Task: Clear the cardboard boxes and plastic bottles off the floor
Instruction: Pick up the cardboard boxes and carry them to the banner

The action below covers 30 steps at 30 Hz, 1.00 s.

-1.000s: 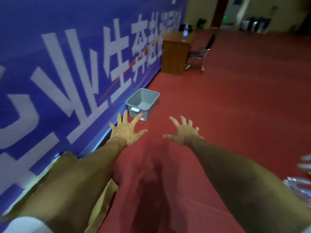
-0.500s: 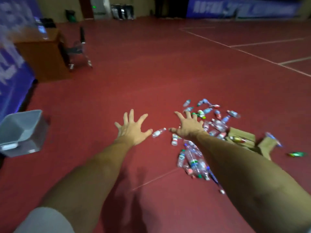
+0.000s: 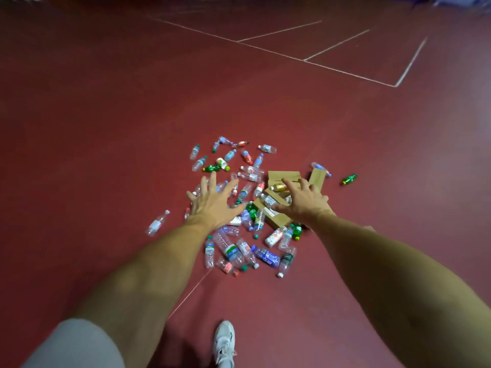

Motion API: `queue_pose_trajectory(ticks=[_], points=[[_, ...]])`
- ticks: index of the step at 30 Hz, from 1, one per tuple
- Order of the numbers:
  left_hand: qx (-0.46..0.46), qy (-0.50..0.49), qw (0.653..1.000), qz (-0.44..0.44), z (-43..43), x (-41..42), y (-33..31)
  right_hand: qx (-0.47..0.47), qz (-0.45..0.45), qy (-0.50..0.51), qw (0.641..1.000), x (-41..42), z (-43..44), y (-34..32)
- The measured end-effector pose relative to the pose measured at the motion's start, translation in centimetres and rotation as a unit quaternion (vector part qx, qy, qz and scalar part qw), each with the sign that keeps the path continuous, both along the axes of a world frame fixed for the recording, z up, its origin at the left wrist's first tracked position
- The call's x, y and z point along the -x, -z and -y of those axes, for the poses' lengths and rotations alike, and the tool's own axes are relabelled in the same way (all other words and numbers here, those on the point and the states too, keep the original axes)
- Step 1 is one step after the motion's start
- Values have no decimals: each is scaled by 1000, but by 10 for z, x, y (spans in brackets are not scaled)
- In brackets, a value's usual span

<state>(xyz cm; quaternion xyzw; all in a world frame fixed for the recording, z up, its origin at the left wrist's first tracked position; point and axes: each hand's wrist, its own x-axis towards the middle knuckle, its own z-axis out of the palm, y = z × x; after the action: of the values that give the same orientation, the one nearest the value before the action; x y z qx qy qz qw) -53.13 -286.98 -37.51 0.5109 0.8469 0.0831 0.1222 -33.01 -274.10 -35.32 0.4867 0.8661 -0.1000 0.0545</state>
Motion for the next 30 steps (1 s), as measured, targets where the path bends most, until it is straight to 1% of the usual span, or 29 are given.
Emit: queue_pose_trajectory(ticks=[4, 8, 13, 18, 20, 24, 30], points=[[6, 41, 999, 1, -95, 4, 12, 11, 0, 44, 999, -8, -65, 13], [19, 96, 995, 1, -175, -17, 13, 18, 4, 106, 994, -36, -121, 19], [36, 169, 985, -21, -258, -69, 17, 46, -9, 179, 983, -100, -174, 24], [26, 221, 975, -25, -338, -148, 26, 54, 3, 218, 974, -176, -244, 41], [32, 230, 972, -27, -369, -180, 30, 56, 6, 219, 974, -204, -277, 43], [42, 209, 977, -26, -430, -235, 33, 52, 3, 187, 981, -252, -345, 40], [38, 185, 982, -14, -513, -293, 15, 42, 0, 146, 988, -307, -435, 26]])
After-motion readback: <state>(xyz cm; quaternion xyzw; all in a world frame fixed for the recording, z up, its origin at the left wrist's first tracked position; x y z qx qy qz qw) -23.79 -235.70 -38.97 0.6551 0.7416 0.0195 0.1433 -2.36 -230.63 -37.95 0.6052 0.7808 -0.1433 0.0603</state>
